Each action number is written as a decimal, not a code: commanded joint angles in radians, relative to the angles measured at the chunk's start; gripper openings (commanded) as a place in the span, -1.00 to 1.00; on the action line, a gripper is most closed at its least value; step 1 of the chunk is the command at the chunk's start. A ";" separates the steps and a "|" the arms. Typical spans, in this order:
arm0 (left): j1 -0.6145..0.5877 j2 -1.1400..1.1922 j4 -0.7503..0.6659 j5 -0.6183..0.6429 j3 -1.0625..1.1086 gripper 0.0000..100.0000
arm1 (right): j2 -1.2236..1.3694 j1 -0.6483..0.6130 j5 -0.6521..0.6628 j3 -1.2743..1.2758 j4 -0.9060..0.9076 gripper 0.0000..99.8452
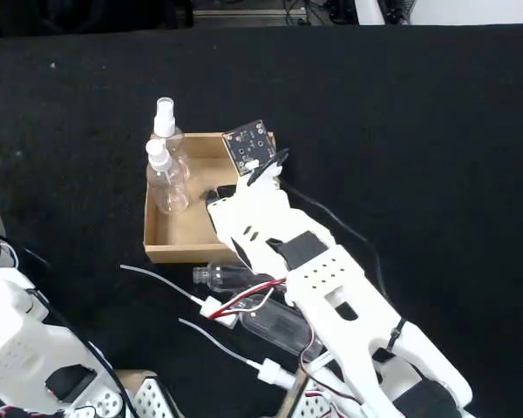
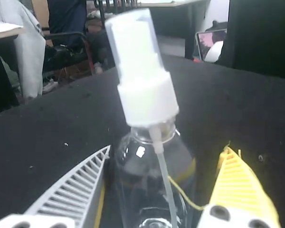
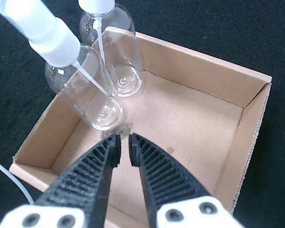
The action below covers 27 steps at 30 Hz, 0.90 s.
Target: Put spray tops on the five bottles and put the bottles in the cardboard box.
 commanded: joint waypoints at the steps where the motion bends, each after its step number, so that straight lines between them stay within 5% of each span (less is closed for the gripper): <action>1: -0.005 -0.005 -0.017 0.000 -0.002 -0.42 | -0.050 0.015 0.009 -0.004 -0.003 -0.98; 13: 0.013 -0.015 -0.025 0.005 0.042 -0.85 | -0.050 0.015 0.009 -0.004 -0.003 -0.98; 22: 0.067 -0.169 -0.087 0.008 0.150 -0.88 | -0.058 0.061 0.009 -0.012 -0.003 -0.98; 27: 0.139 -0.453 0.173 0.008 0.188 -0.88 | -0.051 0.094 0.009 -0.024 -0.003 -0.98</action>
